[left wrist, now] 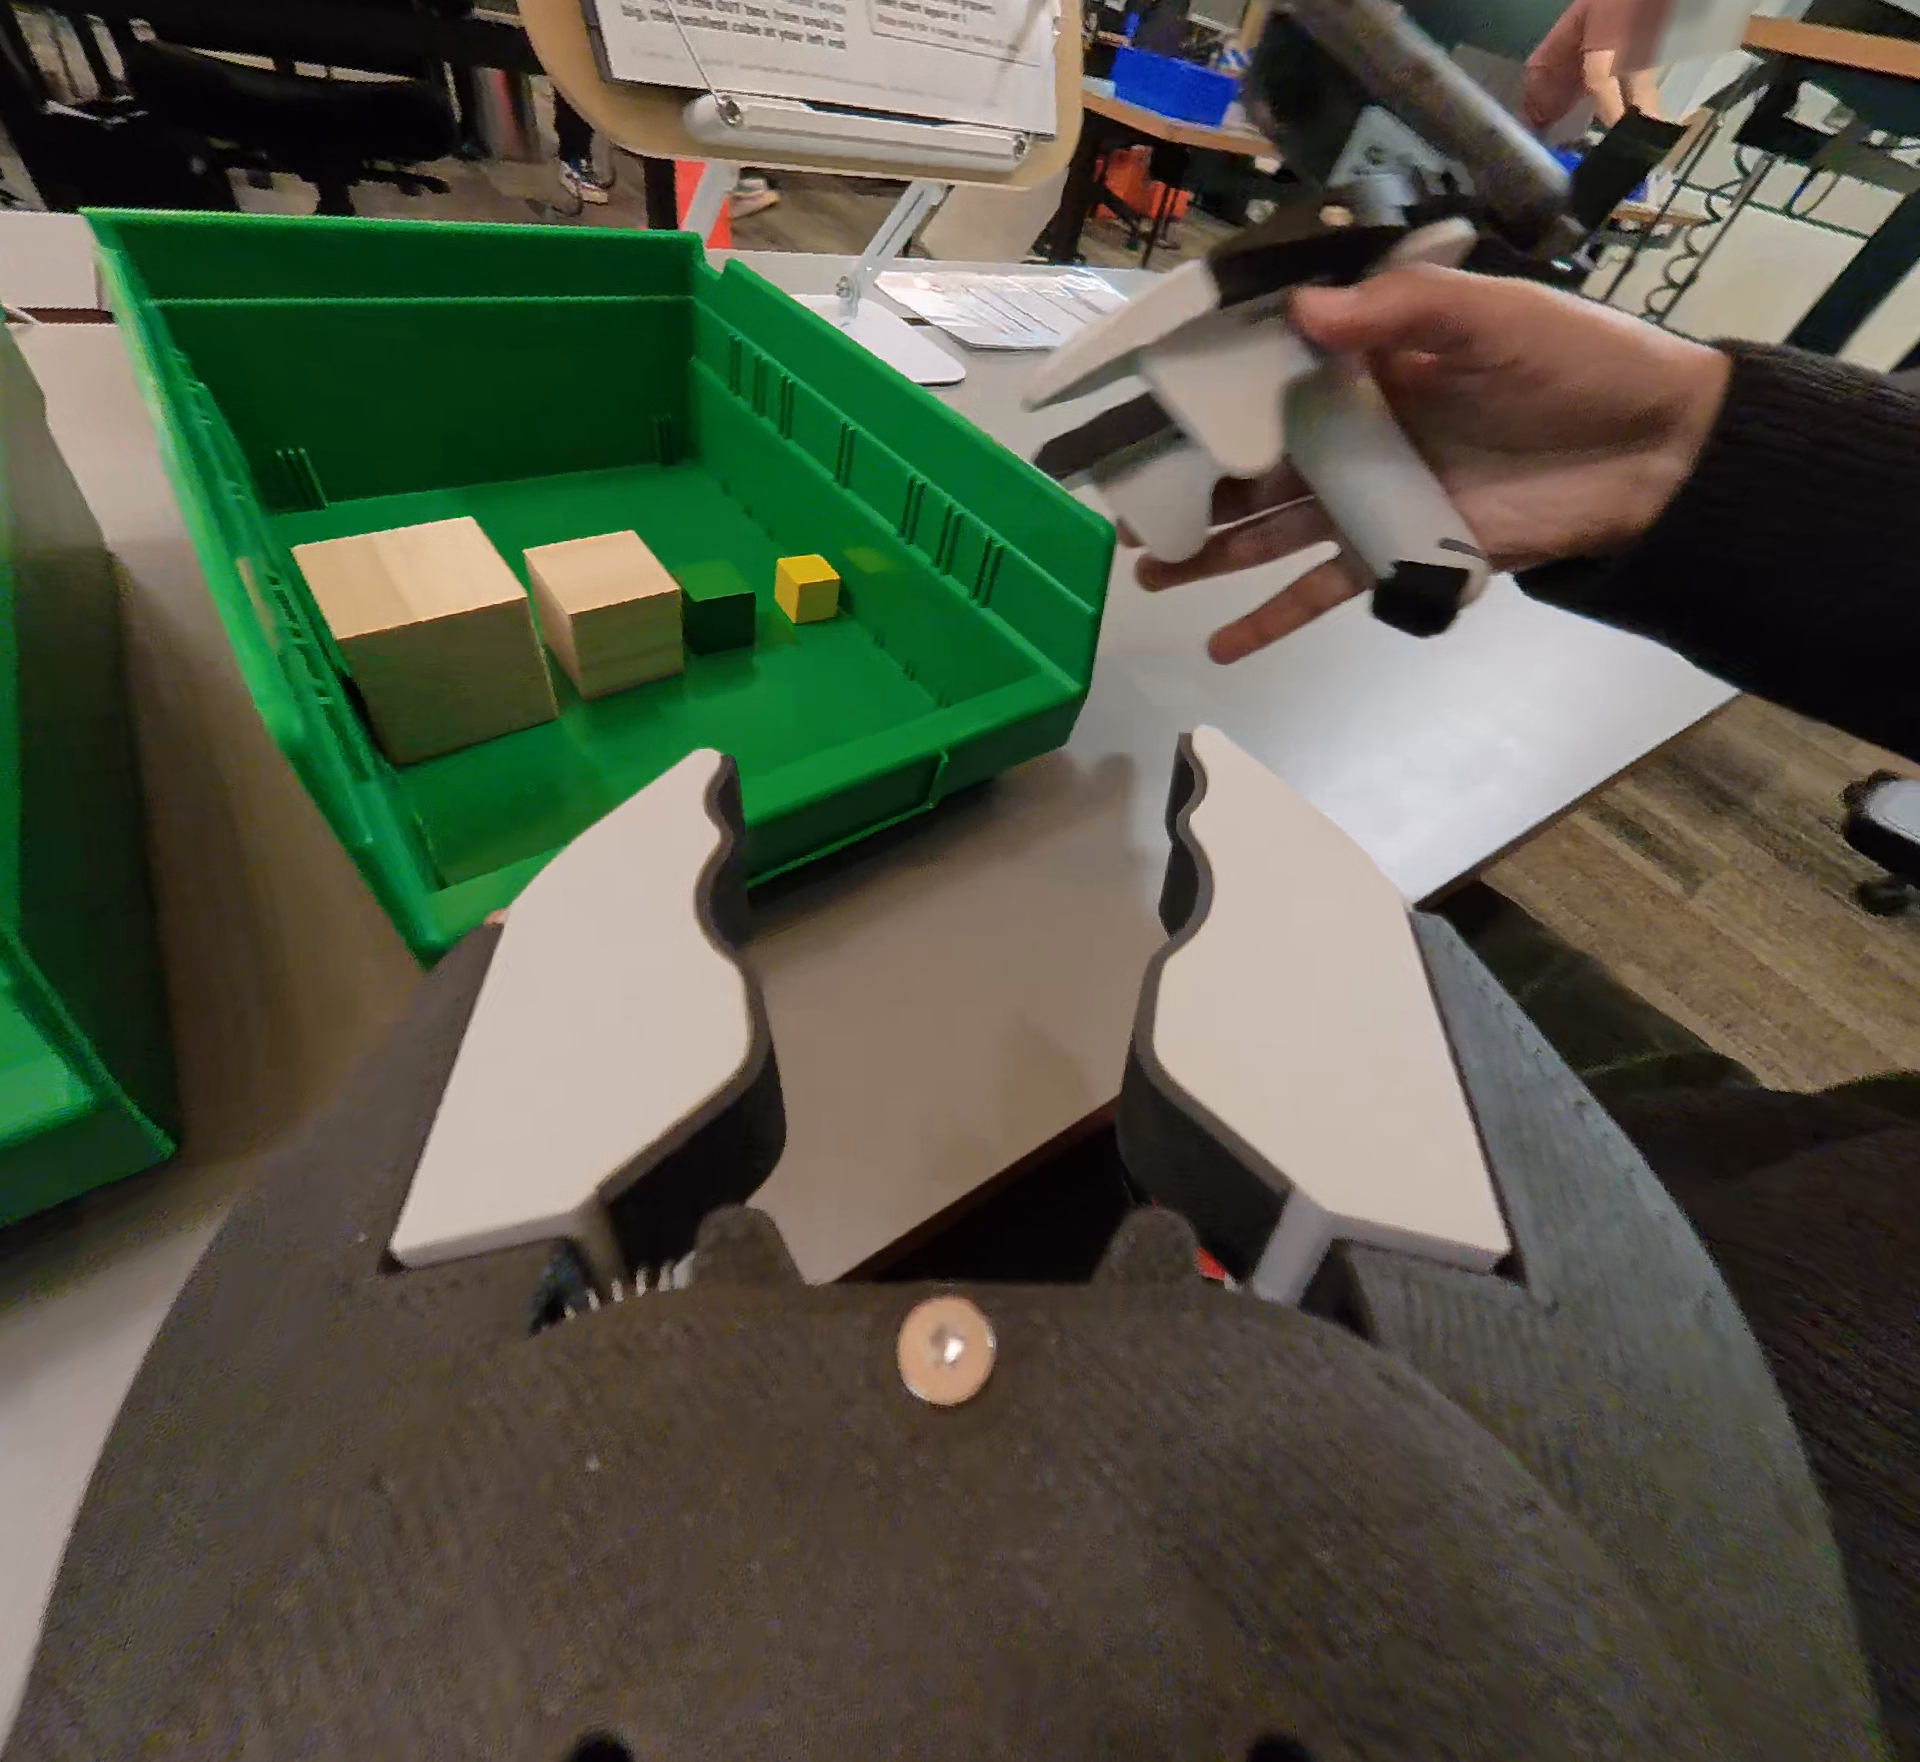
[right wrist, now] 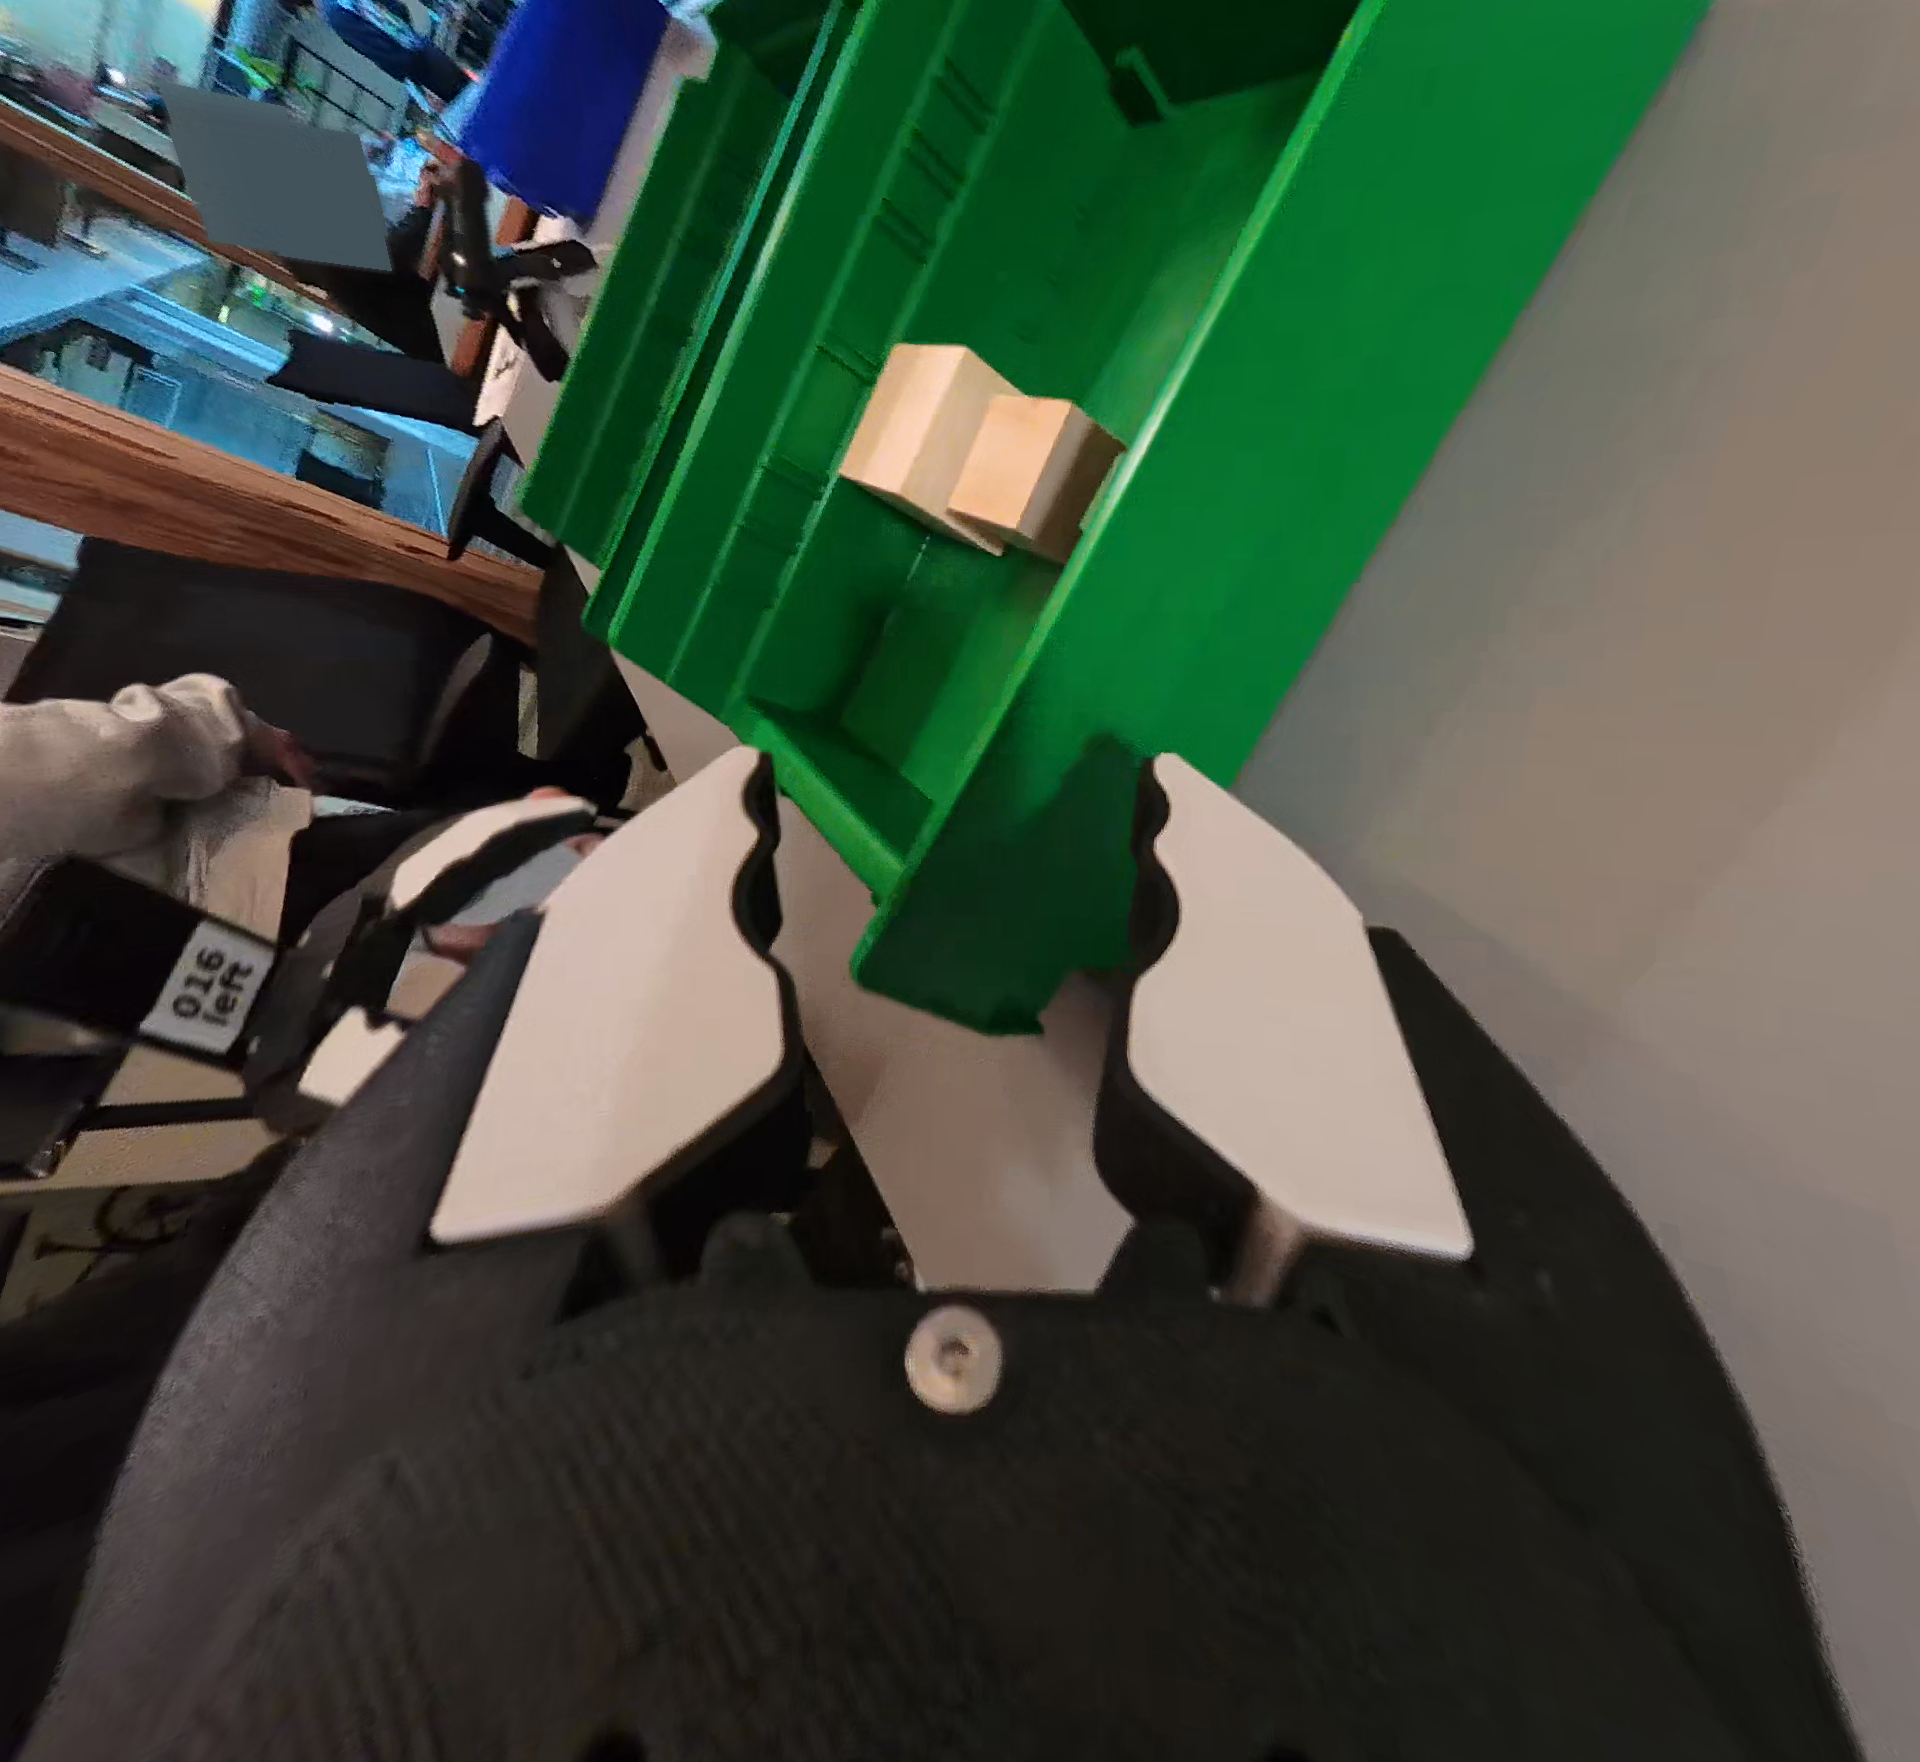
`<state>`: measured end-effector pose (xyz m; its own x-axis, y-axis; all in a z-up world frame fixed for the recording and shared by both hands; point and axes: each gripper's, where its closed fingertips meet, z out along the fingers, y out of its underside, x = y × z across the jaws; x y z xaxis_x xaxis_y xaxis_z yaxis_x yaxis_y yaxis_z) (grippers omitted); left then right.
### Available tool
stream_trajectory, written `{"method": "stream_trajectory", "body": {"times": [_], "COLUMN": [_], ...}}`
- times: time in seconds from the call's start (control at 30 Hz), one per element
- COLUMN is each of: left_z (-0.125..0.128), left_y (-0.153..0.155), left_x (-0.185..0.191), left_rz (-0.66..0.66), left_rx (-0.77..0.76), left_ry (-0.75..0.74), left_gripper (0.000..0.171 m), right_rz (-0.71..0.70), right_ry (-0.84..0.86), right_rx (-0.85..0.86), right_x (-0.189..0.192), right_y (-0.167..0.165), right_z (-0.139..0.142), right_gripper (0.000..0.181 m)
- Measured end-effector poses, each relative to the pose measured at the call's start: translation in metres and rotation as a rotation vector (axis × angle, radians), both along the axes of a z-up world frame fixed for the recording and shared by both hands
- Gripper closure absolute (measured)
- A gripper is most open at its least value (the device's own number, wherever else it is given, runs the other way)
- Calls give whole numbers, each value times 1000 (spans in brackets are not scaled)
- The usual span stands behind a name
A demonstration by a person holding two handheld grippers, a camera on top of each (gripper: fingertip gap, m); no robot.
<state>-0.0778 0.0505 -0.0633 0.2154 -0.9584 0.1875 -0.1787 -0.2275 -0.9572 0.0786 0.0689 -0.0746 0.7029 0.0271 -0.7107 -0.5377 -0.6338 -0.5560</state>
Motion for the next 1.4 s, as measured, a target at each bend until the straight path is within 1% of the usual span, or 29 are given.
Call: {"method": "stream_trajectory", "body": {"times": [0.13,0.27,0.33,0.43,0.5,0.57,0.63,0.7,0.77,0.83,0.97,1.07,1.1,1.2,1.33,1.4], "left_z": [1,12,19,32,28,13,-3,-14,-23,-29,-43,-61,-62,-61,-57,-50], "left_y": [13,44,68,102,119,133,139,145,151,157,170,181,183,185,180,180], "left_x": [-1,-15,-30,-57,-69,-77,-79,-78,-77,-75,-64,-61,-60,-57,-51,-48], "left_rz": [71,251,374,544,606,642,643,643,637,631,591,593,598,595,552,558], "left_rx": [-4,12,81,206,261,269,257,240,228,221,167,154,164,204,308,361], "left_ry": [-18,-43,-4,43,102,186,250,282,314,334,369,463,477,494,530,517], "left_gripper": [93,92,91,89,90,88,88,88,91,96,104,105,102,112,144,149], "right_rz": [-41,-134,-143,-120,-113,-100,-79,-69,-61,-51,-36,-34,-33,-31,-21,-16], "right_ry": [-87,-262,-342,-413,-432,-410,-377,-360,-361,-373,-384,-366,-360,-361,-351,-345], "right_rx": [156,238,230,239,258,261,256,263,275,278,273,269,268,263,246,240], "right_x": [19,46,53,54,52,47,40,36,32,28,22,19,19,19,17,16], "right_y": [-28,-60,-74,-91,-99,-106,-112,-116,-117,-116,-116,-116,-116,-116,-115,-116], "right_z": [13,3,-3,-1,1,-1,-3,-1,1,2,1,0,0,-3,-7,-9], "right_gripper": [111,115,115,115,116,116,116,116,117,118,119,120,120,120,121,121]}}
